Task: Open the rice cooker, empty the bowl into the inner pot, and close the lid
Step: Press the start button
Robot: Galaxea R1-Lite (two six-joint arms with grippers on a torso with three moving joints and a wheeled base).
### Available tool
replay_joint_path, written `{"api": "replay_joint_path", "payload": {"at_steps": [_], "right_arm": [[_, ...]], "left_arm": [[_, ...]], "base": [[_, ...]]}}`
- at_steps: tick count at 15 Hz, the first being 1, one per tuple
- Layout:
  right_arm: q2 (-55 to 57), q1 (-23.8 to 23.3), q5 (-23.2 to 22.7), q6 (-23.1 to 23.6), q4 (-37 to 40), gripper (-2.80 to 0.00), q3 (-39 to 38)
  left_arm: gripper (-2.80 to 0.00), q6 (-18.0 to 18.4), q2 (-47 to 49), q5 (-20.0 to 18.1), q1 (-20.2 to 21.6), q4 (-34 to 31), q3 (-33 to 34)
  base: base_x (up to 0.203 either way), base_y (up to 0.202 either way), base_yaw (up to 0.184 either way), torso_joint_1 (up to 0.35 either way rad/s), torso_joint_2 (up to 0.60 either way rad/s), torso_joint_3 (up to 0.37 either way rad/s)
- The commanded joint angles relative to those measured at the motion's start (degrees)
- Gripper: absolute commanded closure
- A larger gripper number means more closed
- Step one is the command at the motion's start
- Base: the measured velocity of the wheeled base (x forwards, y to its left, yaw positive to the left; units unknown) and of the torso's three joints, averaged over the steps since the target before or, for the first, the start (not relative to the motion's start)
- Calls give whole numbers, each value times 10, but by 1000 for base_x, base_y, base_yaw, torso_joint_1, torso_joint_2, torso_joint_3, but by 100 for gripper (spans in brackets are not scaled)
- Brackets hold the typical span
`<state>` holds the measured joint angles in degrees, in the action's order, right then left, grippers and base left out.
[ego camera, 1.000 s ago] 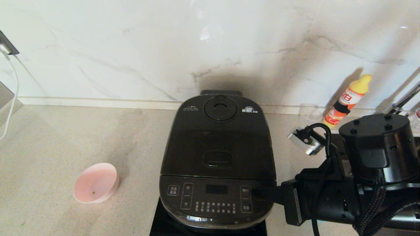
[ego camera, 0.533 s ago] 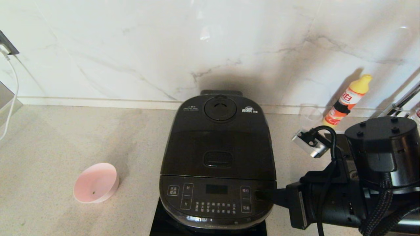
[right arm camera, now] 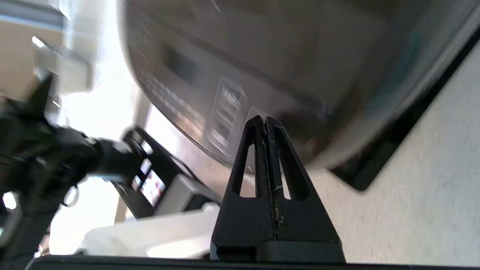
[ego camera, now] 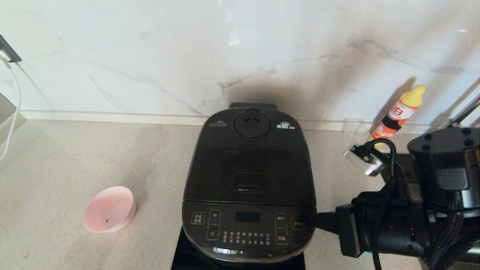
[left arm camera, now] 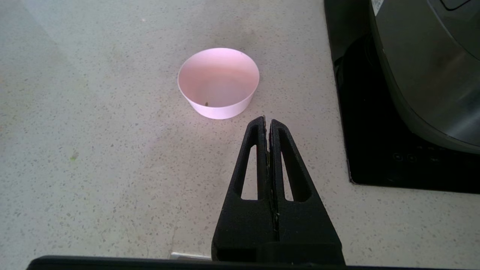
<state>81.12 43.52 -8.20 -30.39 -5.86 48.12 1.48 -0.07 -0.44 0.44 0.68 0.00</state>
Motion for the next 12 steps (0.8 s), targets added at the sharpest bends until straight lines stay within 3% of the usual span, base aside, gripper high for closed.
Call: {"api": "replay_joint_path", "payload": {"at_steps": [1,4,7,10,12], "right_arm": [[-28,1,1,-2,-5,0,21],[-51,-3,15,2,1,0,57],[-58,-15,105,37,2,0,95],[-83,-47,245,182,-3,0,107],[-132,-55,312,246,-2,0,98]], "left_arm": [[0,0,1,1,0,0,5],[0,0,1,0,1,0,5],[0,0,1,1,0,0,5],[0,0,1,0,1,0,5],[0,0,1,0,0,0,5]], "base": [[0,0,0,0,0,0],[0,0,0,0,0,0],[0,0,0,0,0,0],[0,0,0,0,0,0],[0,0,0,0,0,0]]}}
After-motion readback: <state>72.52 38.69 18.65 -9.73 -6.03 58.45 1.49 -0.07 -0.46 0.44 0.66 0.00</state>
